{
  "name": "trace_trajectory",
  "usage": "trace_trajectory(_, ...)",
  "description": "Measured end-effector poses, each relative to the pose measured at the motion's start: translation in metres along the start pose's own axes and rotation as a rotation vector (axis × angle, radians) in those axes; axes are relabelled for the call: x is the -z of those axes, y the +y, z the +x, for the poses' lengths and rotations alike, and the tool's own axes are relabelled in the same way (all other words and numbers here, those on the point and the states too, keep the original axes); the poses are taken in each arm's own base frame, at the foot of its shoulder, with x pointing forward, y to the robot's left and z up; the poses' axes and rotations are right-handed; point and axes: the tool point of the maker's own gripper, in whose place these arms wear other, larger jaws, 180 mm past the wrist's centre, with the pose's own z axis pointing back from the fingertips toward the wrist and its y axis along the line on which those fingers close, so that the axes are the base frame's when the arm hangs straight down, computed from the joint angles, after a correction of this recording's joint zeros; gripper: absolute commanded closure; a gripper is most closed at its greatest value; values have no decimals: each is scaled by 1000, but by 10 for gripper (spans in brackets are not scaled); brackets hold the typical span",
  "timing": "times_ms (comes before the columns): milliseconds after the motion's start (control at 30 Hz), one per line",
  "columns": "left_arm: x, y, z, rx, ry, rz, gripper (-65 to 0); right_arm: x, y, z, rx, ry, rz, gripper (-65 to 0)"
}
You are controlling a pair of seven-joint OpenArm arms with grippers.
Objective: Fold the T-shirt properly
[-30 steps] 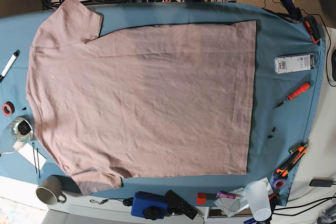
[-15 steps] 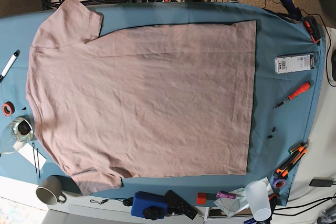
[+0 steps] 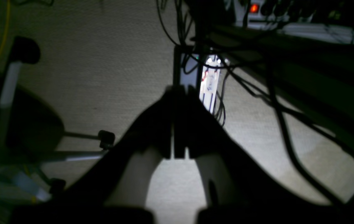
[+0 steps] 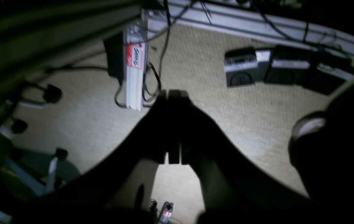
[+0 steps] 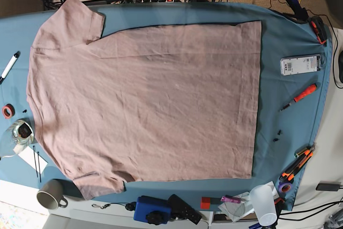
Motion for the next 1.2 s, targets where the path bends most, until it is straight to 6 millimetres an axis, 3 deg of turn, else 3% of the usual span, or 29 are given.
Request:
trace_trajectory(167, -21, 31, -9, -1, -32, 50, 0, -23, -20, -14, 5, 4, -24, 0)
trace_trajectory(333, -49, 49, -29, -3, 7, 71, 0, -52, -25, -28, -57, -5, -32, 0)
trace_trajectory(533, -93, 62, -21, -6, -47, 81, 0, -98, -24, -46, -154, -34, -41, 0)
trace_trajectory(667, -129, 64, -16, 37, -59, 76, 0, -136, -23, -48, -47, -84, -29, 0)
trace_trajectory(767, -157, 59, -2, 84, -104, 69, 0, -170, -40, -40, 36, -126, -63, 0)
trace_trajectory(900, -190, 45, 22, 123, -168, 48, 0, -220, -68, -15, 95, -220, -125, 0)
trace_trajectory(1000, -209, 36, 28, 152, -136, 37, 0, -254, -74, 0, 83, -271, -109, 0)
trace_trajectory(1100, -226, 27, 46, 178, -169, 26, 0, -282, -76, 14, 80, -327, -90, 0)
trace_trajectory(1200, -240, 19, 66, 196, -224, 18, 0, -309, -90, 31, 88, -405, -143, 0)
